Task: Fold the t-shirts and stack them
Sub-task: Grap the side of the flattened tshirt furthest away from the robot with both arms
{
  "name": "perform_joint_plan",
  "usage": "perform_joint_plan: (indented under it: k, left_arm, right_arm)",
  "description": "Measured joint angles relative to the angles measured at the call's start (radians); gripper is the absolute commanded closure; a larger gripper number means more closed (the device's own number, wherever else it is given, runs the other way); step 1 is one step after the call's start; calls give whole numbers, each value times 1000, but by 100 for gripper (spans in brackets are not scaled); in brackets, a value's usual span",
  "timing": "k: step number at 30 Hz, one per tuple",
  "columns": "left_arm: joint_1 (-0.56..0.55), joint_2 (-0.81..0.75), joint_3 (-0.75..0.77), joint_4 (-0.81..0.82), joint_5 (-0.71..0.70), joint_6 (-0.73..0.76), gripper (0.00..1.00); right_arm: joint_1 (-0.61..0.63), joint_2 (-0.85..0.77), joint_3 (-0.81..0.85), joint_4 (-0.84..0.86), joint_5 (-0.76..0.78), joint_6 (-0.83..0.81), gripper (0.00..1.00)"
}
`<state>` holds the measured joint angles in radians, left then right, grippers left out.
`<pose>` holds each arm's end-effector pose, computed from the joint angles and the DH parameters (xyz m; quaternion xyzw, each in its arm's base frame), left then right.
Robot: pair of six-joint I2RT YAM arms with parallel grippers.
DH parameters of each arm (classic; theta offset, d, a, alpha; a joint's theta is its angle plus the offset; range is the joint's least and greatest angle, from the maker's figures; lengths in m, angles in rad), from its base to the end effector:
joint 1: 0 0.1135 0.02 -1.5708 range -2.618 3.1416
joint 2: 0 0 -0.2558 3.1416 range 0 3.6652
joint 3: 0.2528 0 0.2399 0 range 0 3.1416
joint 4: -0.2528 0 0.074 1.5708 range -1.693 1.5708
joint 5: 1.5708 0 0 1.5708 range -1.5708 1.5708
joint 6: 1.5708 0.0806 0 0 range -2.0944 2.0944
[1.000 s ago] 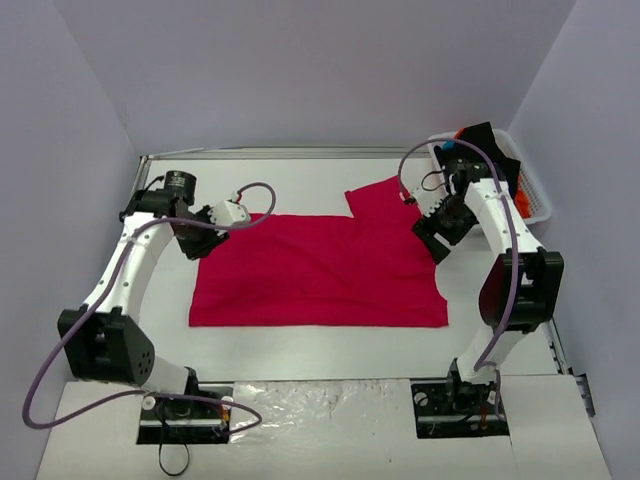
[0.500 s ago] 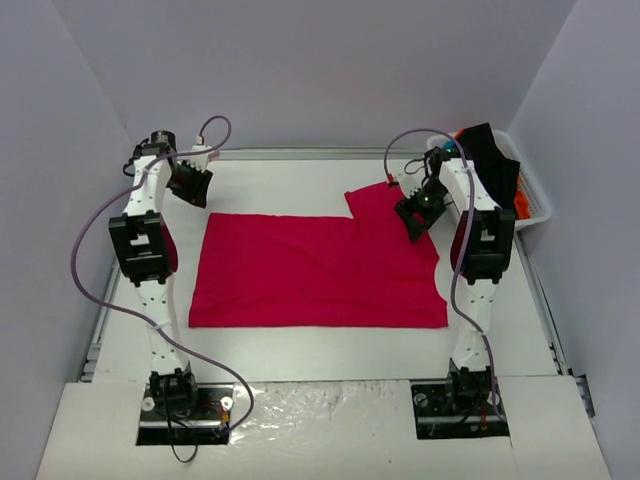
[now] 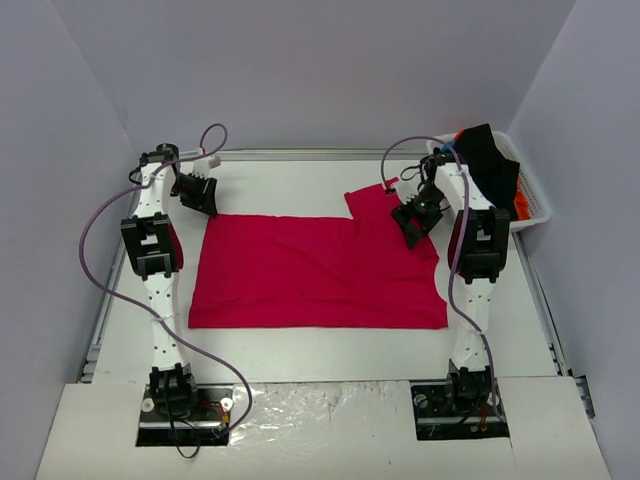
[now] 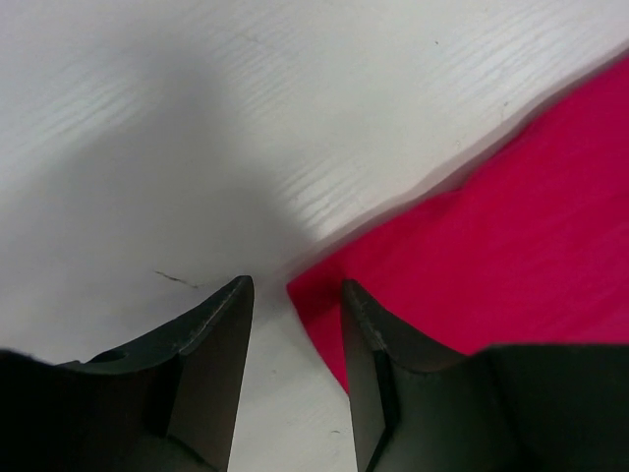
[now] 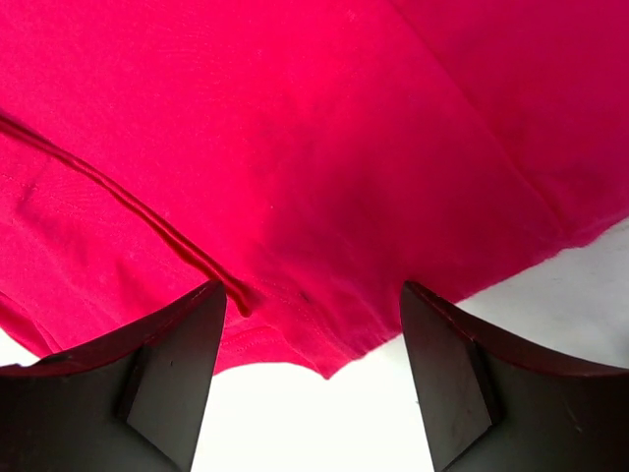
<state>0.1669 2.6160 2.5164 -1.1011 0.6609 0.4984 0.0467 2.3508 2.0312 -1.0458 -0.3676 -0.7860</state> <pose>0.5290 0.0389 0.1501 0.2123 0.9072 -0.2446 0.2686 0.4678 0.0509 0.1333 -0.4126 0.8869 0.1331 0.1597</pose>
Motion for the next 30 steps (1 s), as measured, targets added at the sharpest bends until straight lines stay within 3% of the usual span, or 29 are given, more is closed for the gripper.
perform_joint_plan:
  k: [4,8,15,22,30]
  left_arm:
    - [7,-4,-37,-6,47,6,62]
    - [13,-6,-47,-2,64,19,69]
    - [19,-1,-47,-25,70,27,98]
    - [19,-2,-64,-48,115,23,98]
    - [19,-114,-247,50,116,-58,98]
  right_arm:
    - [1,0,-26,12,6,7,33]
    - [1,0,-50,21,9,14,34]
    - [7,0,-52,35,15,30,34]
    - [7,0,70,66,11,69,28]
    - [7,29,278,239,3,167,24]
